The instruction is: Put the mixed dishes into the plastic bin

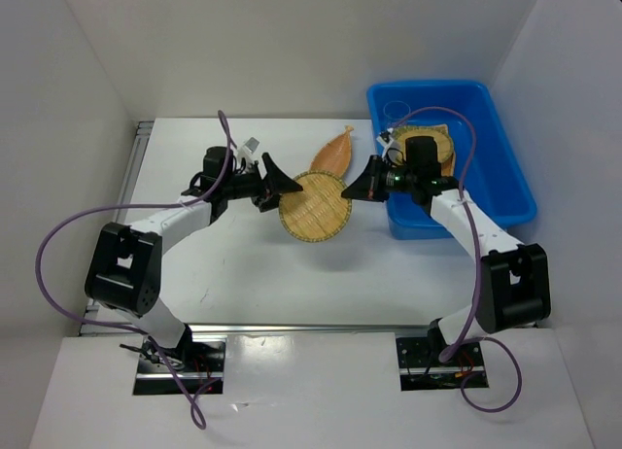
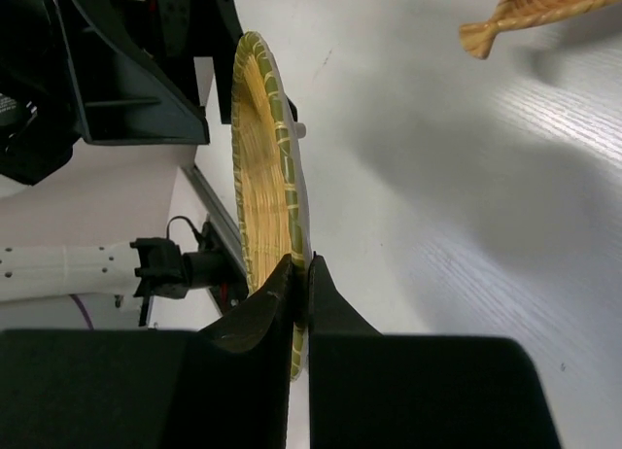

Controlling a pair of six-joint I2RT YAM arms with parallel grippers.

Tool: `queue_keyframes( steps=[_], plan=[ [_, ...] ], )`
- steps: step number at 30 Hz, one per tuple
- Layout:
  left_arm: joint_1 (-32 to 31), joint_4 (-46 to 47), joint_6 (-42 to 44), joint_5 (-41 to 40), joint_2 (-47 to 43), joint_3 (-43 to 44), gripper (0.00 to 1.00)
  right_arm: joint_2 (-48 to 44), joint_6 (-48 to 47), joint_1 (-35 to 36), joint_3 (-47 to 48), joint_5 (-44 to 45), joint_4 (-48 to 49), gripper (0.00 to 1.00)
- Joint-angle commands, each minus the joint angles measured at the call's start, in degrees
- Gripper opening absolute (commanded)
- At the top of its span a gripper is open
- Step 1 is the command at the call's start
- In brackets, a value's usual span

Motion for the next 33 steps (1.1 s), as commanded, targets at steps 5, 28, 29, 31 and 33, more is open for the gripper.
queue_keyframes(
  steps=[5, 28, 29, 31, 33],
  plan=[
    [-0.27, 4.75, -0.81, -0.79, 0.44, 3.71, 1.0, 0.26, 0.5, -1.95, 6.08, -3.25, 0.47, 0.01],
    [7.03, -11.69, 12.63, -4.22, -0.09, 7.22, 1.0, 19.58, 2.69, -26.01, 35.52, 21.54, -7.54, 0.01],
    [7.03, -11.69, 13.25, -3.7, -0.09, 7.23, 1.0, 20.29, 3.39, -26.9, 36.14, 21.54, -7.54, 0.01],
    [7.03, -12.22, 13.78, -3.69, 1.05, 7.76, 1.0, 21.61, 4.18, -28.31, 37.46, 22.24, -7.54, 0.01],
    [7.03, -12.75, 13.78, -3.17, 1.57, 8.37, 1.0, 22.49, 4.72, -30.07, 37.46, 24.26, -7.01, 0.01]
  ],
)
